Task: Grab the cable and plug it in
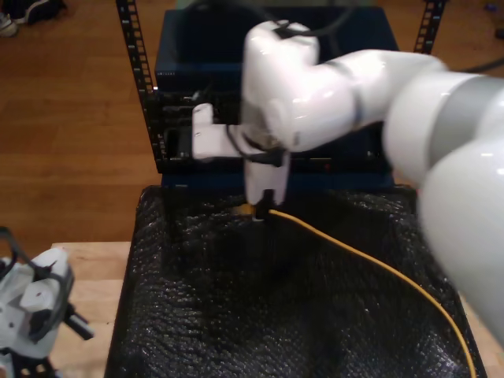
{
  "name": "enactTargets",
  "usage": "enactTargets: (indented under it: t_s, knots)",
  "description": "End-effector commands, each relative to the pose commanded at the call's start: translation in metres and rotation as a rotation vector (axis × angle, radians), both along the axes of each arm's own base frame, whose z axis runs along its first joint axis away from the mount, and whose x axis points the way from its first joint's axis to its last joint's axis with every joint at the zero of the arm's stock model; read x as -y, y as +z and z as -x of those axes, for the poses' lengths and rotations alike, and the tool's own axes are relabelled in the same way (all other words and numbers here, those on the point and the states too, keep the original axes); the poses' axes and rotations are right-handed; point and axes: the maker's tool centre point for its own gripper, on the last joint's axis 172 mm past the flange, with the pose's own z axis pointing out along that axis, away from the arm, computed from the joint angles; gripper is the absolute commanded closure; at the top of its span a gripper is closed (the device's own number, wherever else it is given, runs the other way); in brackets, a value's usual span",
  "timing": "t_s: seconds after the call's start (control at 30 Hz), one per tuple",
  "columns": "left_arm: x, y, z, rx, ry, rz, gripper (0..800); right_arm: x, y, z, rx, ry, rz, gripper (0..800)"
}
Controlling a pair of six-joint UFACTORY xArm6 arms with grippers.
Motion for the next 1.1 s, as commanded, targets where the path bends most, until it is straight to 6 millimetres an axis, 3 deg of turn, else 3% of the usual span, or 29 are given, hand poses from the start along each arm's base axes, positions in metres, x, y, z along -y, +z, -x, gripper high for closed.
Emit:
enactTargets:
  t_s: [0.33, 0.57, 0.8, 0.93, 1.1]
  knots:
    - [0.060, 0.035, -0.035, 0.067, -0.016, 0.161, 1, 0.030, 0.032, 0.023, -0.008, -0.026, -0.107, 794]
    - [0.098, 0.063, -0.071, 0.106, 0.016, 0.303, 1, 0.049, 0.052, 0.042, -0.016, -0.047, -0.156, 794]
    - [0.140, 0.079, -0.081, 0.112, -0.021, 0.392, 1, 0.054, 0.059, 0.058, -0.012, -0.048, -0.168, 794]
    - [0.154, 0.092, -0.092, 0.125, -0.011, 0.444, 1, 0.051, 0.066, 0.069, -0.010, -0.047, -0.200, 794]
    - [0.155, 0.105, -0.108, 0.156, -0.006, 0.458, 1, 0.046, 0.069, 0.077, -0.025, -0.045, -0.222, 794]
